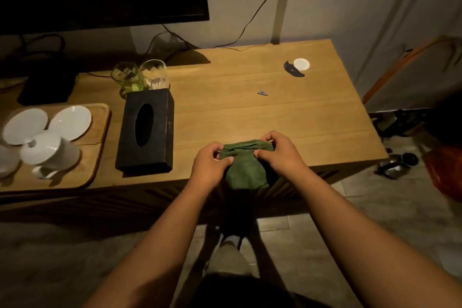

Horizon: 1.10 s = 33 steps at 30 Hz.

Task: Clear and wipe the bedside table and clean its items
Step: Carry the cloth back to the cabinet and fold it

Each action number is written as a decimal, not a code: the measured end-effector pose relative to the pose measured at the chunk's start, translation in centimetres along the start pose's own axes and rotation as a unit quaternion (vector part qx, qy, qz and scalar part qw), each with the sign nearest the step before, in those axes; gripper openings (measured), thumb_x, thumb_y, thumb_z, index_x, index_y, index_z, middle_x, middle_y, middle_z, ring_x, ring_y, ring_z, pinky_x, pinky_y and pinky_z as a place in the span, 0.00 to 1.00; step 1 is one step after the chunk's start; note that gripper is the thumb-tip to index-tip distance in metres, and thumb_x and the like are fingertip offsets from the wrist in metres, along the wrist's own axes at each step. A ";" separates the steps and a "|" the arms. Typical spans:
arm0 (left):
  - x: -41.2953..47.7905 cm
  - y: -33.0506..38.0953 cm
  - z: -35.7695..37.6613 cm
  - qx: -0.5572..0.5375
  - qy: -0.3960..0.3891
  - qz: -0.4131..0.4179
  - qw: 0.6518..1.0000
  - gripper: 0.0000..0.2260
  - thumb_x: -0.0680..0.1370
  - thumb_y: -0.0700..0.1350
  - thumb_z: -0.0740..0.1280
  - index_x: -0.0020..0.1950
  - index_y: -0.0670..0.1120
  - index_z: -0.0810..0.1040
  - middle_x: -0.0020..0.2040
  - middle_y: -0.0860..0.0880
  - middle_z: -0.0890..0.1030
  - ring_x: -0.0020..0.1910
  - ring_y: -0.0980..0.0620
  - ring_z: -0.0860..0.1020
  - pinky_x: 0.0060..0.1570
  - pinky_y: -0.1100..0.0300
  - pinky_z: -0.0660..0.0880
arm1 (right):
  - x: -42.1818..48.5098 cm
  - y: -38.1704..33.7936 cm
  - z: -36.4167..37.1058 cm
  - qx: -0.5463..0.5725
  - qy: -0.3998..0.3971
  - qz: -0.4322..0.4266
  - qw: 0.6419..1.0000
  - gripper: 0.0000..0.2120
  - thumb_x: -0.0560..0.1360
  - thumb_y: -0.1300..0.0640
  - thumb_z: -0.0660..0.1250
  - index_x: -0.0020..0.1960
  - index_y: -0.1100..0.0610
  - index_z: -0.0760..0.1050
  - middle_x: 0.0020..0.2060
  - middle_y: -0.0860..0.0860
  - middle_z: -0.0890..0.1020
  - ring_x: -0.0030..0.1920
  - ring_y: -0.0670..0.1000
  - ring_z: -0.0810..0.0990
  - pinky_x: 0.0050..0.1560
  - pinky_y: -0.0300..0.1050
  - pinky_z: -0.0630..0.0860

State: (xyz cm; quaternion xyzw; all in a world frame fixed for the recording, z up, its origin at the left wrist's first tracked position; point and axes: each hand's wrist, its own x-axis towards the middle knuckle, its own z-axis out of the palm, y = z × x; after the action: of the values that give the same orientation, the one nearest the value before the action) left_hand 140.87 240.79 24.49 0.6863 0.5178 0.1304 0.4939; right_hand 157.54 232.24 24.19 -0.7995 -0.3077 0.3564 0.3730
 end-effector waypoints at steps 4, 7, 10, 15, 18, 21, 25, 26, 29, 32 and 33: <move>5.8 -1.2 1.0 0.028 -0.010 -0.039 0.999 0.08 0.73 0.41 0.73 0.45 0.47 0.75 0.35 0.50 0.72 0.35 0.51 0.70 0.37 0.57 0.67 | 5.7 1.1 1.2 -0.067 -0.006 0.030 0.997 0.11 0.70 0.55 0.74 0.45 0.52 0.71 0.41 0.52 0.81 0.42 0.54 0.80 0.41 0.49 0.76; 8.6 -1.8 1.4 0.062 -0.018 -0.031 0.997 0.09 0.73 0.39 0.72 0.41 0.49 0.73 0.33 0.51 0.71 0.32 0.52 0.68 0.32 0.59 0.65 | 7.9 1.7 2.0 -0.121 0.000 0.006 0.993 0.12 0.70 0.54 0.73 0.44 0.51 0.69 0.38 0.48 0.78 0.38 0.50 0.76 0.34 0.45 0.70; 10.9 -2.6 1.7 0.140 -0.038 -0.034 0.989 0.10 0.72 0.39 0.71 0.40 0.47 0.70 0.32 0.51 0.70 0.34 0.49 0.69 0.31 0.57 0.62 | 9.2 2.2 2.7 -0.176 0.002 -0.010 0.984 0.10 0.70 0.53 0.71 0.43 0.49 0.69 0.40 0.47 0.74 0.41 0.50 0.74 0.37 0.46 0.68; 13.0 -2.2 1.9 0.225 -0.076 -0.038 0.971 0.14 0.72 0.43 0.72 0.46 0.47 0.66 0.39 0.49 0.73 0.39 0.47 0.72 0.38 0.58 0.65 | 10.5 2.4 2.3 -0.198 0.000 -0.003 0.980 0.10 0.70 0.50 0.68 0.49 0.50 0.72 0.43 0.48 0.75 0.43 0.51 0.74 0.41 0.46 0.70; 13.7 -0.3 1.6 0.197 -0.062 -0.016 0.978 0.13 0.72 0.44 0.72 0.46 0.47 0.68 0.37 0.52 0.72 0.36 0.50 0.71 0.36 0.58 0.64 | 10.0 1.8 1.1 -0.198 0.029 0.011 0.980 0.07 0.71 0.50 0.67 0.46 0.51 0.73 0.41 0.48 0.78 0.42 0.52 0.75 0.42 0.48 0.73; 13.4 2.9 1.9 0.151 -0.115 0.030 0.981 0.08 0.73 0.44 0.71 0.46 0.46 0.73 0.35 0.51 0.75 0.35 0.51 0.73 0.37 0.55 0.69 | 7.7 1.5 -0.9 -0.147 0.085 0.048 0.984 0.03 0.73 0.52 0.65 0.42 0.51 0.74 0.34 0.47 0.80 0.38 0.51 0.78 0.40 0.49 0.76; 10.8 7.4 4.3 0.160 -0.225 0.136 0.951 0.02 0.76 0.45 0.68 0.46 0.47 0.77 0.40 0.46 0.82 0.40 0.49 0.78 0.42 0.56 0.75 | 1.7 2.3 -4.2 -0.036 0.151 0.101 0.983 0.04 0.74 0.52 0.65 0.42 0.50 0.77 0.36 0.47 0.82 0.39 0.48 0.81 0.42 0.51 0.80; 9.5 8.4 5.4 0.157 -0.260 0.159 0.939 0.02 0.76 0.44 0.68 0.45 0.47 0.78 0.41 0.47 0.82 0.40 0.52 0.79 0.42 0.58 0.75 | -0.3 2.6 -5.0 -0.009 0.173 0.110 0.979 0.05 0.74 0.52 0.65 0.42 0.51 0.78 0.36 0.48 0.82 0.39 0.49 0.81 0.43 0.51 0.80; 4.7 10.7 8.6 0.168 -0.356 0.238 0.888 0.01 0.75 0.45 0.68 0.45 0.48 0.79 0.41 0.49 0.83 0.38 0.57 0.79 0.40 0.63 0.73 | -6.8 3.7 -6.6 0.064 0.247 0.132 0.958 0.07 0.75 0.52 0.64 0.40 0.52 0.78 0.33 0.50 0.82 0.36 0.49 0.81 0.41 0.50 0.78; -1.5 12.0 11.3 0.158 -0.447 0.298 0.828 0.03 0.75 0.46 0.70 0.46 0.49 0.79 0.41 0.46 0.82 0.38 0.55 0.77 0.41 0.62 0.72 | -14.2 5.0 -7.1 0.144 0.320 0.146 0.925 0.07 0.75 0.54 0.65 0.39 0.51 0.78 0.33 0.50 0.83 0.32 0.45 0.81 0.34 0.42 0.76; -3.7 12.1 12.1 0.154 -0.475 0.312 0.808 0.04 0.75 0.47 0.71 0.47 0.48 0.79 0.42 0.46 0.82 0.39 0.53 0.78 0.43 0.60 0.74 | -16.8 5.6 -7.2 0.161 0.349 0.147 0.911 0.07 0.75 0.54 0.65 0.39 0.50 0.78 0.33 0.50 0.83 0.32 0.44 0.80 0.33 0.38 0.75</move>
State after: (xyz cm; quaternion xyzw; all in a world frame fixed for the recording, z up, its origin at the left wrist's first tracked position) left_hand 154.67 231.44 29.83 0.8542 -0.0102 -0.1461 0.4989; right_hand 155.19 213.79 28.66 -0.8381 0.0245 0.1503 0.5238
